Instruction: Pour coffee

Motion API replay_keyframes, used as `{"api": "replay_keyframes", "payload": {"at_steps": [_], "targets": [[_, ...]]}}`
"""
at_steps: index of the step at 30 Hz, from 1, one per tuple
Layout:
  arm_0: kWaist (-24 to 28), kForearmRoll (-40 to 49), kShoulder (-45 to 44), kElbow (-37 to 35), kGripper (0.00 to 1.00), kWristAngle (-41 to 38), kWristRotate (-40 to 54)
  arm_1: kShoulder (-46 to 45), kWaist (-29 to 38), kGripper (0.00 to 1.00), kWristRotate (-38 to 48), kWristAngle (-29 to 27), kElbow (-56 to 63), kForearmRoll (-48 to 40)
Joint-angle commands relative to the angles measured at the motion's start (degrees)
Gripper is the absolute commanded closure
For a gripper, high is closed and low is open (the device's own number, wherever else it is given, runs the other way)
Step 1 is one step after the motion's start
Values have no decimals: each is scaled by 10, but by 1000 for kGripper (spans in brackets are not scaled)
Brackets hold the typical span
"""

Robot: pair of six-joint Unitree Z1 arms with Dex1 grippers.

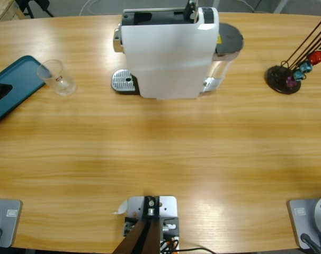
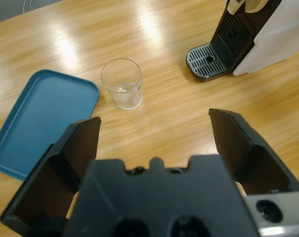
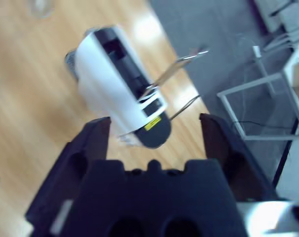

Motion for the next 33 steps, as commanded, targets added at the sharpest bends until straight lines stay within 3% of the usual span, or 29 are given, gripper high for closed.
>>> {"api": "replay_keyframes", "payload": {"at_steps": [1,3,6,9,12,15,18,33], "targets": [[-3,-4,9,21,69,-8,6,-55,-9,1000,15,21,132,-219],[-3,-4,8,21,69,-8,6,-58,-9,1000,19,44,146,-242],[-3,-4,6,21,69,-8,6,-76,-35,1000,44,-4,169,-279],[-3,-4,5,21,69,-7,6,-50,-40,1000,-18,-121,187,-298],[-3,-4,3,21,69,-7,6,-22,-24,1000,-18,-265,275,-383],[-3,-4,2,22,73,-7,6,23,19,1000,-6,-331,298,-417],[-3,-4,2,22,73,-7,6,64,38,1000,-6,-352,291,-445],[-3,-4,2,22,78,-6,6,132,48,1000,-21,-361,254,-461]]}}
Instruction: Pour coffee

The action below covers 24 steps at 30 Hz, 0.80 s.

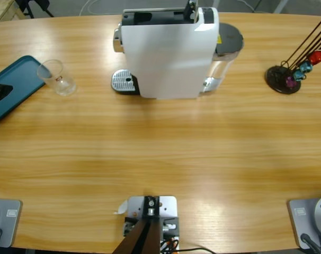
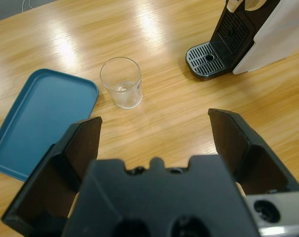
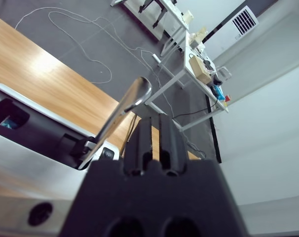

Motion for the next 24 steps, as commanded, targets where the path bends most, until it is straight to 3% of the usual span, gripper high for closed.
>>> {"api": "replay_keyframes", "payload": {"at_steps": [1,13,24], "targets": [[-3,-4,2,20,78,-4,6,56,5,1000,-13,-16,-10,-15],[-3,-4,2,21,78,-5,6,76,-28,1000,-95,-14,-20,-99],[-3,-4,0,21,78,-4,6,121,-26,1000,-98,-15,-51,-99]]}}
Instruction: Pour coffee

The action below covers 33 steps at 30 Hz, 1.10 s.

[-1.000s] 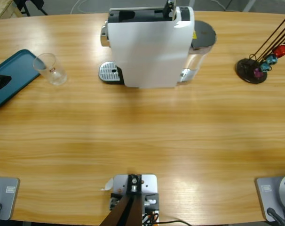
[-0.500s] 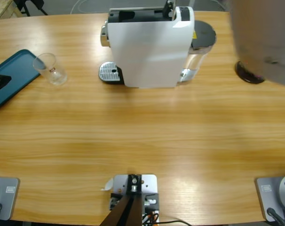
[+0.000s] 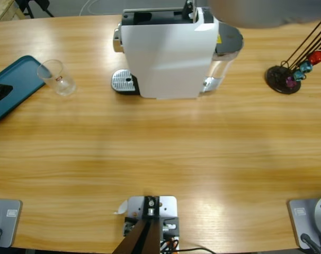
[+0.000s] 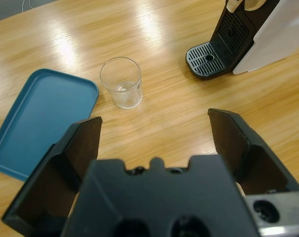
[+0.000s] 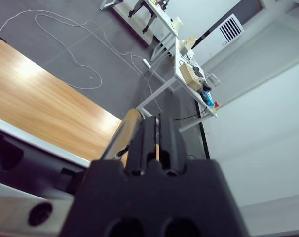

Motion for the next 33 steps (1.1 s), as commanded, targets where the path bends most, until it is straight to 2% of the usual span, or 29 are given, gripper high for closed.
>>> {"api": "replay_keyframes", "payload": {"at_steps": [1,10,18,27,33], "targets": [[-3,-4,0,21,78,-4,6,55,-1,1000,-2,-6,1,-4],[-3,-4,1,21,78,-4,6,104,48,1000,32,-5,-26,-2],[-3,-4,1,21,78,-4,6,97,50,1000,40,-4,-25,6],[-3,-4,3,21,78,-4,6,112,49,1000,144,56,-26,80],[-3,-4,5,21,78,-5,6,127,49,1000,169,75,-28,91]]}}
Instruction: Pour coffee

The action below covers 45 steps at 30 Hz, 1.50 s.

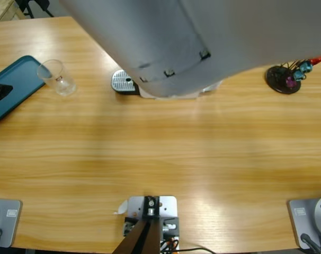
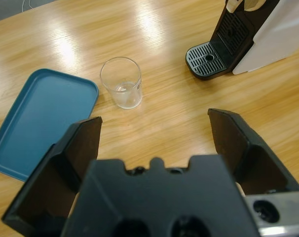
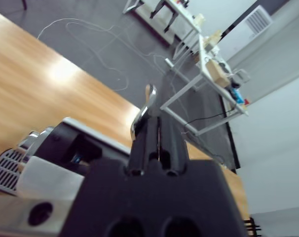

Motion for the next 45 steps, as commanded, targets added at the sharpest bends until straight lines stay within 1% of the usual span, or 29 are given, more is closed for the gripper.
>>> {"api": "replay_keyframes", "payload": {"at_steps": [1,8,16,31,38,45], "targets": [[-3,-4,5,21,78,-5,6,64,13,1000,33,40,17,23],[-3,-4,6,21,78,-5,6,74,-14,1000,33,66,-1,29],[-3,-4,8,21,78,-5,6,97,-29,1000,40,100,-24,32],[-3,-3,3,21,78,-5,6,128,-29,1000,119,119,-14,33],[-3,-4,4,21,78,-5,6,144,-29,1000,137,128,-15,33],[-3,-3,2,21,78,-6,6,167,-26,1000,174,140,-5,32]]}}
